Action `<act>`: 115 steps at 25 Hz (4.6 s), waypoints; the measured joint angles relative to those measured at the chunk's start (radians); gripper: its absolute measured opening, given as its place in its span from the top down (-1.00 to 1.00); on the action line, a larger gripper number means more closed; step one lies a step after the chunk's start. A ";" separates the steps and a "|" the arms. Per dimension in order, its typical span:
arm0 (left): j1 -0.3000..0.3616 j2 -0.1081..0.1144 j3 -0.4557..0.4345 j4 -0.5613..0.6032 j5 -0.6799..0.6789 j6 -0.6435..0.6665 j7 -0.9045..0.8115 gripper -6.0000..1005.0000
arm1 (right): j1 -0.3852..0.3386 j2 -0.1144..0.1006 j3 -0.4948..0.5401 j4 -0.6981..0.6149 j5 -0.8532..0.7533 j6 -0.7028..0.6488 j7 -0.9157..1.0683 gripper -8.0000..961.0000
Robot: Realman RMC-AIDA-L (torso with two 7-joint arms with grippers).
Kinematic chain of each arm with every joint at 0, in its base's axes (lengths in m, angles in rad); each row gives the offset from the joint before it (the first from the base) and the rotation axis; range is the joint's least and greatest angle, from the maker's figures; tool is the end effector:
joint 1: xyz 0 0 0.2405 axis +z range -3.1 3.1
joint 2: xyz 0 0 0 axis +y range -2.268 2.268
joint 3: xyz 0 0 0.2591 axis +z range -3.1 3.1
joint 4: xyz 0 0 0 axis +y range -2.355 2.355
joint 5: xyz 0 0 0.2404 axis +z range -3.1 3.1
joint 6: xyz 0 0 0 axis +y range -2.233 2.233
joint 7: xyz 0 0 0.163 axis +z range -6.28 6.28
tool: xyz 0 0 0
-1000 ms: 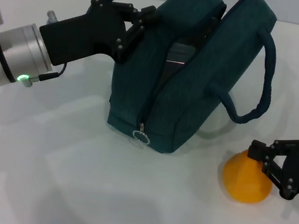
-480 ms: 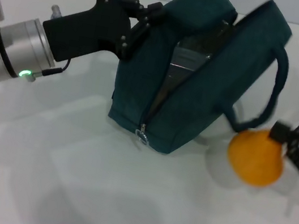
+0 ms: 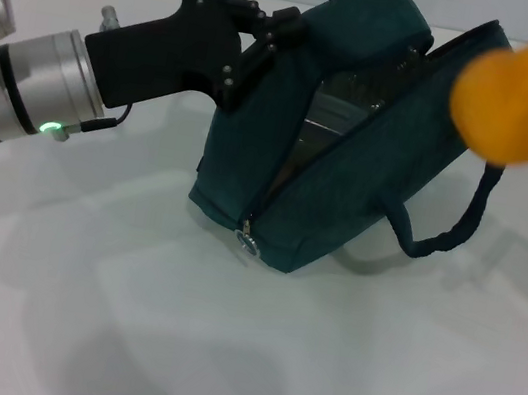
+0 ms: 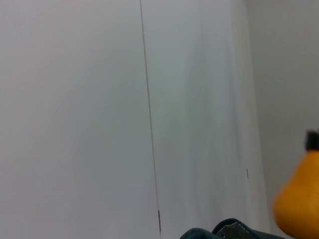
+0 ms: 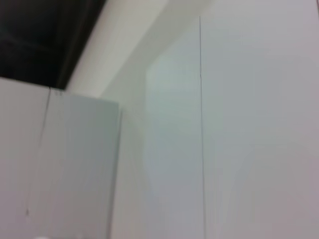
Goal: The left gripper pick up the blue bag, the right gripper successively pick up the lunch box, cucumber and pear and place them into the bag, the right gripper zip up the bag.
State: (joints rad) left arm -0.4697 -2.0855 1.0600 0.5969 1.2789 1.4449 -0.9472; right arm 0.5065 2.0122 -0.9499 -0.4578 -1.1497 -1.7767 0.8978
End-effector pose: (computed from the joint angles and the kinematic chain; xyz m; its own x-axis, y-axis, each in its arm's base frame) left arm -0.2213 0.3784 -0.0192 0.6819 -0.1082 0.7234 0.2857 -0.8710 -0.3996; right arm 0.2170 0.3568 0.0346 0.4658 0.2473 -0.8496 -0.2243 -0.8958 -0.3837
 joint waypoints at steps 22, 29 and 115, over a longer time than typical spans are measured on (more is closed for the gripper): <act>-0.048 -0.003 0.012 -0.032 -0.001 -0.032 0.001 0.74 | 0.185 0.013 -0.193 0.080 0.060 0.158 0.091 0.91; -0.053 -0.004 0.012 -0.038 -0.007 -0.061 -0.003 0.73 | 0.164 0.008 -0.273 0.082 0.054 0.183 0.093 0.91; 0.091 0.002 0.013 -0.070 -0.043 0.304 0.359 0.63 | 0.040 -0.038 -0.335 0.086 0.129 0.217 0.139 0.83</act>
State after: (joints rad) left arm -0.3786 -2.0840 1.0729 0.5273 1.2364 1.7490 -0.5885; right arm 0.5461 1.9737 -1.2844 -0.3715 -1.0208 -1.5596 1.0365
